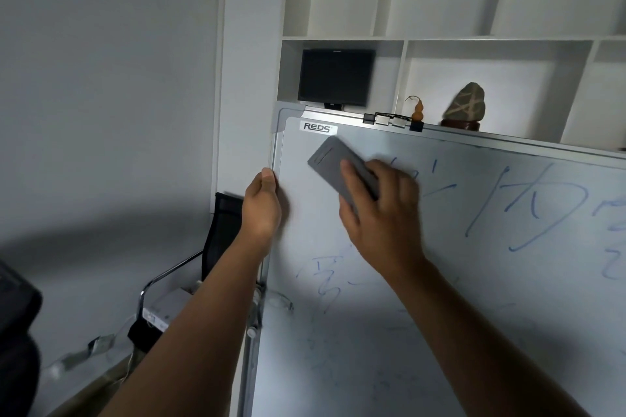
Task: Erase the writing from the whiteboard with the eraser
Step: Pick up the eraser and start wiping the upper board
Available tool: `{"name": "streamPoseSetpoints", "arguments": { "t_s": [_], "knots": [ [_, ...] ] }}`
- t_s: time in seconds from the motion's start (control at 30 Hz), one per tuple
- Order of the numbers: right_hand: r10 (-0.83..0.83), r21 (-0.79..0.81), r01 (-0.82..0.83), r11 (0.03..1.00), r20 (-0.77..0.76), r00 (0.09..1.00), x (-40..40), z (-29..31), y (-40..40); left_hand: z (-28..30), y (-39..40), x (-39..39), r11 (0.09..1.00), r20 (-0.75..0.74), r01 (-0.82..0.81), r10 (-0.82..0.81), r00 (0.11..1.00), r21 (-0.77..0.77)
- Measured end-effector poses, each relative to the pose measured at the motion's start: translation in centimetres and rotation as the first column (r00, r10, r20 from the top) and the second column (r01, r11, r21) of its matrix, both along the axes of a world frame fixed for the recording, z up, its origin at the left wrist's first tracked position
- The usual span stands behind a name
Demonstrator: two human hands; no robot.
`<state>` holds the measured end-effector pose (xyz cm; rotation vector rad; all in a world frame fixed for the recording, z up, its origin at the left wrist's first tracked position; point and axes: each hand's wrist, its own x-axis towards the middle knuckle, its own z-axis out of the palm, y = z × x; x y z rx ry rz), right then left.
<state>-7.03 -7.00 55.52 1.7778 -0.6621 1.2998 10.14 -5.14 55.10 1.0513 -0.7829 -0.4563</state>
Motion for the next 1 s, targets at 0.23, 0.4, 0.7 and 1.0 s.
{"name": "streamPoseSetpoints", "arguments": {
  "t_s": [0.23, 0.4, 0.7, 1.0],
  "knots": [
    [0.013, -0.018, -0.013, 1.0, 0.046, 0.999, -0.9, -0.2, -0.2, -0.3, 0.0, 0.2, 1.0, 0.044, 0.002, -0.003, 0.999, 0.013],
    [0.02, -0.094, -0.03, 0.995, -0.109, 0.994, -0.8, -1.1, -0.4, -0.3, 0.1, 0.1, 1.0, 0.043, 0.016, -0.016, 0.999, 0.008],
    [0.009, -0.114, -0.018, 0.993, -0.08, 0.997, -1.2, -0.1, -0.8, -0.3, 0.0, -0.2, 1.0, 0.012, -0.002, 0.002, 1.0, 0.013],
    [-0.031, -0.073, 0.039, 0.997, 0.114, 0.993, -3.8, -1.2, -1.2, -0.3, -0.3, -1.4, 0.994, 0.007, -0.112, 0.112, 0.994, -0.011]
  ]
}}
